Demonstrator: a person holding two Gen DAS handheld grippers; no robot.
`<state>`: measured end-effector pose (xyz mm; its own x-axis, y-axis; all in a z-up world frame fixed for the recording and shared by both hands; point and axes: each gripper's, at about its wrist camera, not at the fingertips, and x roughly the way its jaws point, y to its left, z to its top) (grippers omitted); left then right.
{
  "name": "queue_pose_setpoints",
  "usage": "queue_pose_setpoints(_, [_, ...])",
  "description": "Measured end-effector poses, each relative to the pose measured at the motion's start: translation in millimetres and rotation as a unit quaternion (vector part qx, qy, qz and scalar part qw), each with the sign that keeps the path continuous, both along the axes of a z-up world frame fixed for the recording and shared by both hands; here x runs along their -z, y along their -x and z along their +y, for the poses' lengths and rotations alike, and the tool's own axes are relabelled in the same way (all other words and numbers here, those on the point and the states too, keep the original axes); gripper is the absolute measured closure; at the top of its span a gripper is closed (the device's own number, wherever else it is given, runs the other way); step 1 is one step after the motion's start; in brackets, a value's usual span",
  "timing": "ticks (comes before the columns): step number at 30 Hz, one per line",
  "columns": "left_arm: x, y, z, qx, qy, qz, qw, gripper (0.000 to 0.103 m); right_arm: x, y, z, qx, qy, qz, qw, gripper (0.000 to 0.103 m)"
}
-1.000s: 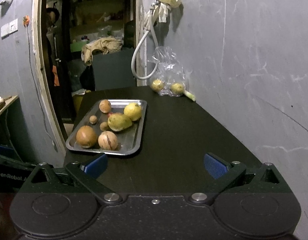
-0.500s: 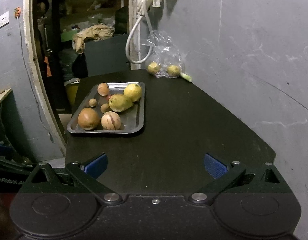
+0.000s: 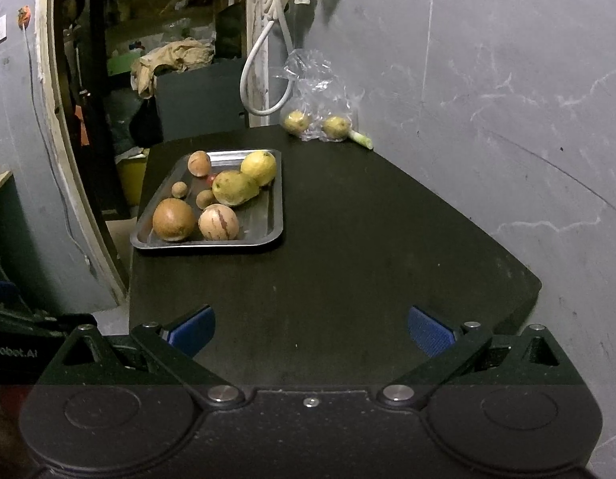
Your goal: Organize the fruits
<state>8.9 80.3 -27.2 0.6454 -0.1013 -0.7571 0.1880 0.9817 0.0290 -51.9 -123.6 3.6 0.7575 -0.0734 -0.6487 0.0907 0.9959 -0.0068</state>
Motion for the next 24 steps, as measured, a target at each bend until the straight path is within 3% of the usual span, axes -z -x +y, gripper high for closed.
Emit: queue_pose_setpoints(24, [3.9, -3.4, 0.6, -0.005, 0.002, 0.007, 1.0000, 0.001, 4.1, -7.2, 0.1, -0.001, 0.003, 0.008, 1.000, 0.001])
